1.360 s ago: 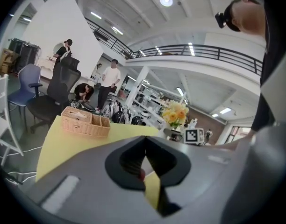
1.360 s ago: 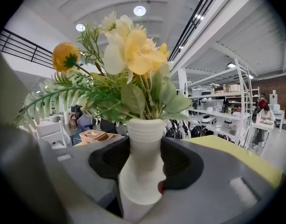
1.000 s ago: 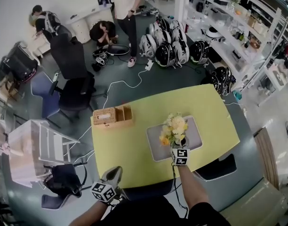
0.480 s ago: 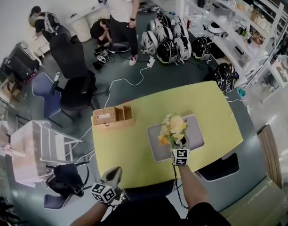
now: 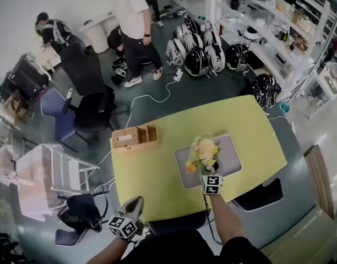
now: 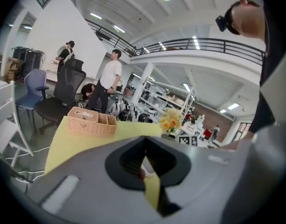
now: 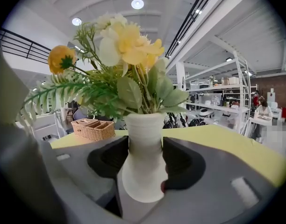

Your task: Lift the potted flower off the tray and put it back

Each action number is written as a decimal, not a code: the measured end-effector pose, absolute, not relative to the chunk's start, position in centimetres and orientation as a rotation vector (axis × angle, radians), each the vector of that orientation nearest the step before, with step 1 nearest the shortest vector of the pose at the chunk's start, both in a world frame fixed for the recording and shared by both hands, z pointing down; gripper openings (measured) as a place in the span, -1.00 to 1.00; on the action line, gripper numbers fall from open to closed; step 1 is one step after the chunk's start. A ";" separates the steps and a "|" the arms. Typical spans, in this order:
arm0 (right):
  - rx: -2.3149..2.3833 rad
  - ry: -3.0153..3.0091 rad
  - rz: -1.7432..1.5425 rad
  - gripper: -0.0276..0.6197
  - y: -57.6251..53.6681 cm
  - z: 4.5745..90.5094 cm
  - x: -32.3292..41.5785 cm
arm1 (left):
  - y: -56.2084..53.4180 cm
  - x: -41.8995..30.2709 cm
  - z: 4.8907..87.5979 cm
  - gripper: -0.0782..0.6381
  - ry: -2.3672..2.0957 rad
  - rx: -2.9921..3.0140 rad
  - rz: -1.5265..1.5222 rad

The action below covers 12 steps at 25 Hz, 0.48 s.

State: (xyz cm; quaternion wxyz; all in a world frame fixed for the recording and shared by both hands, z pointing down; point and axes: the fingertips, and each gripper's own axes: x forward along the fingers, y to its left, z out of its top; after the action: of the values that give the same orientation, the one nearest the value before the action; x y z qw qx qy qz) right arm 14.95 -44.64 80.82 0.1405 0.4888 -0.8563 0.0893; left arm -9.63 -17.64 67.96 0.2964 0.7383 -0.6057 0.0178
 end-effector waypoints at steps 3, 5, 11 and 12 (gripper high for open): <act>1.401 -2.471 0.262 -0.13 -44.5 80.8 15.0 | -17.1 -9.9 67.7 -0.76 -1.618 1.959 0.042; 1.401 -2.466 0.271 -0.10 -44.2 80.8 15.1 | -16.8 -10.0 67.5 -0.76 -1.624 1.957 0.037; 1.411 -2.459 0.279 -0.06 -42.3 80.1 15.5 | -15.4 -10.5 66.5 -0.76 -1.628 1.980 0.021; 1.417 -2.454 0.279 -0.05 -42.0 80.0 15.8 | -15.2 -10.6 66.3 -0.76 -1.630 1.984 0.016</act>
State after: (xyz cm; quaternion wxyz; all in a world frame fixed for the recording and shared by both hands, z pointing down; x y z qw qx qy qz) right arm 15.84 -41.99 80.05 0.1466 0.4923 -0.8525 0.0970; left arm -10.57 -15.18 66.31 0.2830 0.7411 -0.6088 0.0061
